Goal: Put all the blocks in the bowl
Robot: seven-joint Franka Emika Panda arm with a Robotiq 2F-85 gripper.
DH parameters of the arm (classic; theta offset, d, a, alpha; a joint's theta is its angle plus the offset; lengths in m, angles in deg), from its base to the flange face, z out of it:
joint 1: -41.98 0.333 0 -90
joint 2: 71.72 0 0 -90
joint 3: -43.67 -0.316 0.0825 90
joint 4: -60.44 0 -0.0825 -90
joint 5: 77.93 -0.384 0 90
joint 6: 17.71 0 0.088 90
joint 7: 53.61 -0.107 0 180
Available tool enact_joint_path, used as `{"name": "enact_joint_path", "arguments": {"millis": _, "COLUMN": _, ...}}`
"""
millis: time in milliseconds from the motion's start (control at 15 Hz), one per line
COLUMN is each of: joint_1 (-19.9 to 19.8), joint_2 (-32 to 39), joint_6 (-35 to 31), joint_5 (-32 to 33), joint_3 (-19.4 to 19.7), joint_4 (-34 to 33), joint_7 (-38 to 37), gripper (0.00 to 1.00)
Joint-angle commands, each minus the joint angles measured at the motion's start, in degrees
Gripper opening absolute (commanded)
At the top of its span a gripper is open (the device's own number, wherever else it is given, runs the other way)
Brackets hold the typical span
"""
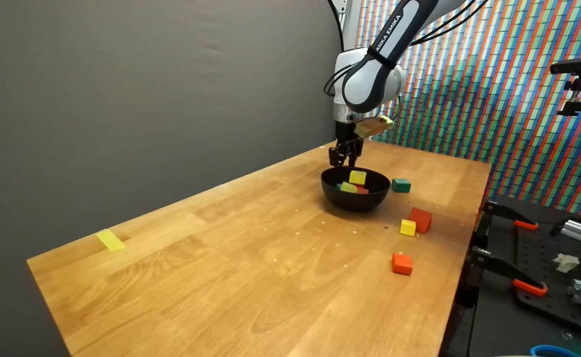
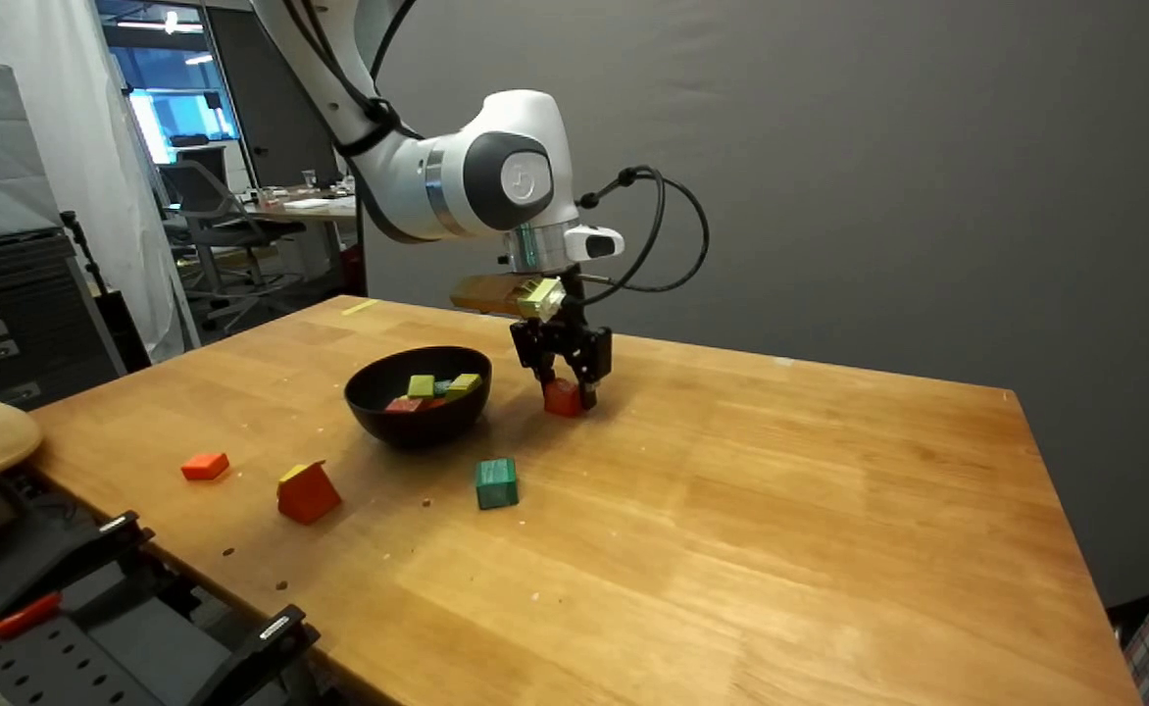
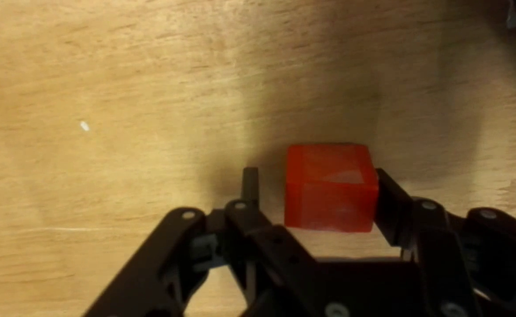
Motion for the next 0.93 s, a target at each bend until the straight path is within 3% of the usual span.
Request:
{"name": "enact_joint_path", "arguments": {"millis": 0, "joint_1": 1.8, "joint_2": -0.5, "joint_6": -1.5, "joint_5": 0.7, "joint_3": 1.6, "joint_4": 0.1, "joint_7": -1.6, "gripper": 0.33}}
{"name": "enact_joint_path", "arguments": {"millis": 133, "joint_1": 2.1, "joint_2": -2.8, "joint_6": -2.6, "joint_5": 1.2, "joint_3": 1.8, "joint_4": 2.2, "joint_7": -0.9, "gripper": 0.21}}
{"name": "enact_joint_path", "arguments": {"millis": 267, "joint_1": 3.8, "joint_2": -6.9, "joint_6": -4.6, "joint_5": 3.9, "joint_3": 3.3, "joint_4": 5.4, "joint_7": -0.6, "gripper": 0.21}}
{"name": "enact_joint_path", "arguments": {"millis": 600, "joint_1": 12.0, "joint_2": -20.7, "joint_6": -7.8, "joint_5": 20.9, "joint_3": 9.9, "joint_4": 14.9, "joint_7": -3.6, "gripper": 0.21}}
{"name": "enact_joint_path", "arguments": {"millis": 733, "joint_1": 12.2, "joint_2": -25.8, "joint_6": -8.7, "joint_5": 25.0, "joint_3": 8.2, "joint_4": 19.3, "joint_7": -4.0, "gripper": 0.21}}
{"name": "enact_joint_path", "arguments": {"millis": 867, "joint_1": 10.3, "joint_2": -28.6, "joint_6": -9.5, "joint_5": 21.9, "joint_3": 3.4, "joint_4": 23.0, "joint_7": -0.9, "gripper": 0.21}}
